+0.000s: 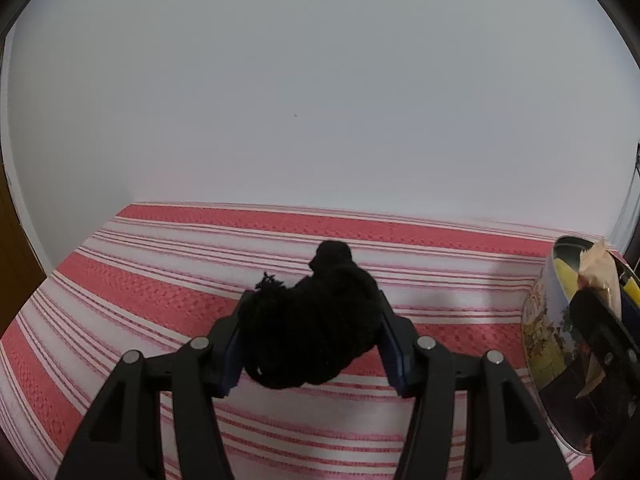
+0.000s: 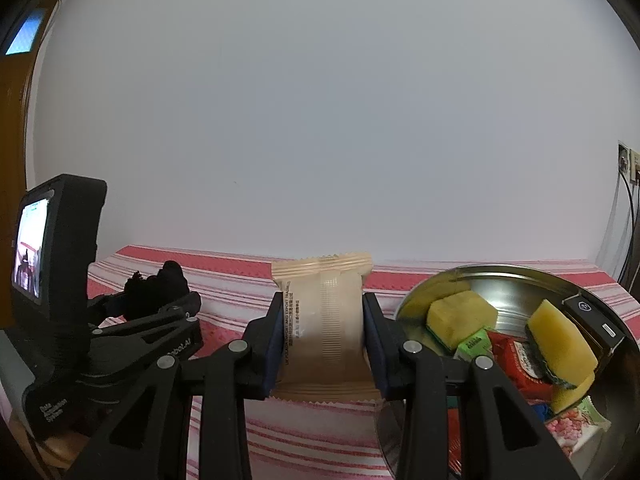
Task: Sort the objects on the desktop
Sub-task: 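Carry the black item with the left tool while the right tool carries the beige packet to the basin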
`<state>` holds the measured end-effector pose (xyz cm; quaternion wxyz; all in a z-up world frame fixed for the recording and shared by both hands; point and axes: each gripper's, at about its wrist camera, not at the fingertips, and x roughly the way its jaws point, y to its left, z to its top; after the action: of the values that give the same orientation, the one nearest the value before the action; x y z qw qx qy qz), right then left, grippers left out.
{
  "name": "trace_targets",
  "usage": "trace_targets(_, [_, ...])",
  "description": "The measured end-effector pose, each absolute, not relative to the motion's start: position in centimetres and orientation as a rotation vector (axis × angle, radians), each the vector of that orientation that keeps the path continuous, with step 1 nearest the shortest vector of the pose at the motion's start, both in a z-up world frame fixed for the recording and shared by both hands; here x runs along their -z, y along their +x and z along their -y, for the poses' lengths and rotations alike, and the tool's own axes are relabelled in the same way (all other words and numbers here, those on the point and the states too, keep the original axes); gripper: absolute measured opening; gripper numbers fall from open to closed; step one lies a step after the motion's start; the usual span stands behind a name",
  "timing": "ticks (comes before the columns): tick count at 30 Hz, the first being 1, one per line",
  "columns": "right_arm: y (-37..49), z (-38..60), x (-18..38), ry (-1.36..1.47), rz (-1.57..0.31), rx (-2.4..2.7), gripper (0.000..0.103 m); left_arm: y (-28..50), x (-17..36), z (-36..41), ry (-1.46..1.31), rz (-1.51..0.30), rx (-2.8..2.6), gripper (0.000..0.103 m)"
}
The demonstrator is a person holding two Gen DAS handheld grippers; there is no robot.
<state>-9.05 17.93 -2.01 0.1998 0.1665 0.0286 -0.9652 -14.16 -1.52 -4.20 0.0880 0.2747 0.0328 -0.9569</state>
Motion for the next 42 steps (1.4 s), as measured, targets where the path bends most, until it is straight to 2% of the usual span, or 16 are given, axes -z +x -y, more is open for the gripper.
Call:
trace_targets(25, [-6.2,-22.9,2.2,0.415,-0.102,2.738,0.04,-9.8,4.3,-2.0,0.834,-0.125,2.933,0.056])
trace_targets(42, [-4.9,-29.5,1.5,0.4,0.039,2.805,0.04,-7.6,2.8,-7.2,0.816,-0.093,3.069,0.056])
